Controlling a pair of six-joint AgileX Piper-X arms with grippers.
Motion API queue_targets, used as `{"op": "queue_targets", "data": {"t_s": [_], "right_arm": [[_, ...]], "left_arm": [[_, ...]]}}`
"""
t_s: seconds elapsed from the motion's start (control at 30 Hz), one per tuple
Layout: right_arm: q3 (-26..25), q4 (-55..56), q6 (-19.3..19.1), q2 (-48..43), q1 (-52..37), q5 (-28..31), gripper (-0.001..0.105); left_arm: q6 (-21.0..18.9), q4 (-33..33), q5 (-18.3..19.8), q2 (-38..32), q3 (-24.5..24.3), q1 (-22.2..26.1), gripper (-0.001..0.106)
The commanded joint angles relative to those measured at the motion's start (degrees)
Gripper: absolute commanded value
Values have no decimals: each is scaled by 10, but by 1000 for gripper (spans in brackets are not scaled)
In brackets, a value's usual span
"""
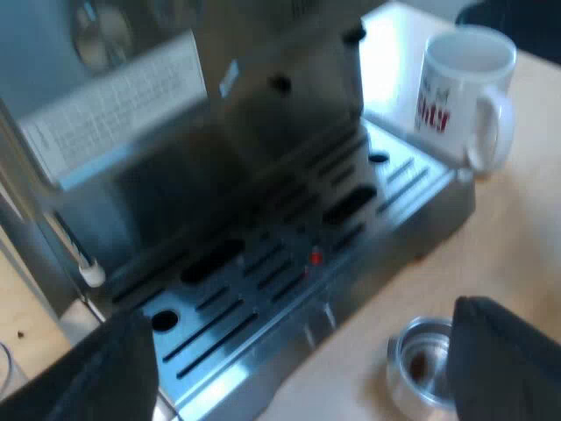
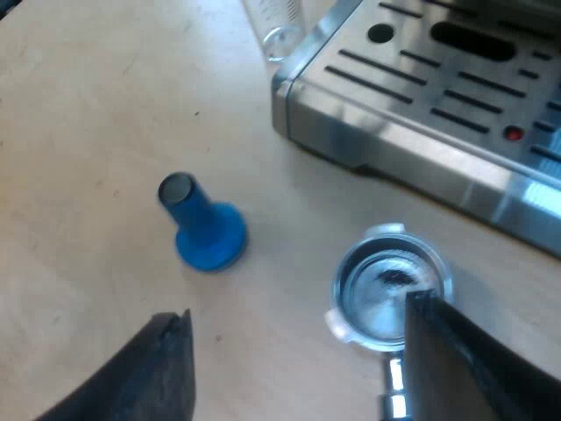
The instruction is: Grind coffee beans and then tamp
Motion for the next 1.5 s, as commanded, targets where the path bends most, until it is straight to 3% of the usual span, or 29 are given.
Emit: {"op": "queue_targets", "data": {"t_s": [0.03, 0.23, 0.5, 0.63, 0.8, 0.93, 1.07, 1.2, 1.5], "right_arm": [[-29, 43, -10, -4, -48, -7, 55], [-59, 123, -10, -4, -185, -93, 55], [-64, 183, -34, -4, -371, -202, 55], [-64, 219, -82, -10, -468, -225, 55], [-64, 268, -141, -33, -568, -245, 55], [-64, 299, -187, -72, -648, -293, 55], [-64, 321, -216, -125, -681, -298, 55], [-64, 340, -217, -181, -679, -299, 55], [-64, 371, -226, -338, -679, -301, 55]], "left_arm": [[-21, 1, 2, -2, -21, 0, 70], [-23, 1, -17, -2, -35, 15, 70], [-36, 5, -2, -2, -35, 141, 70], [-56, 14, 12, -2, -35, 169, 70], [-56, 44, 12, -4, -35, 171, 70], [-56, 74, 12, -4, -35, 171, 70], [-56, 101, 12, -10, -35, 171, 70], [-44, 115, 9, -37, -35, 171, 70], [-44, 130, 5, -158, -33, 171, 70]]}}
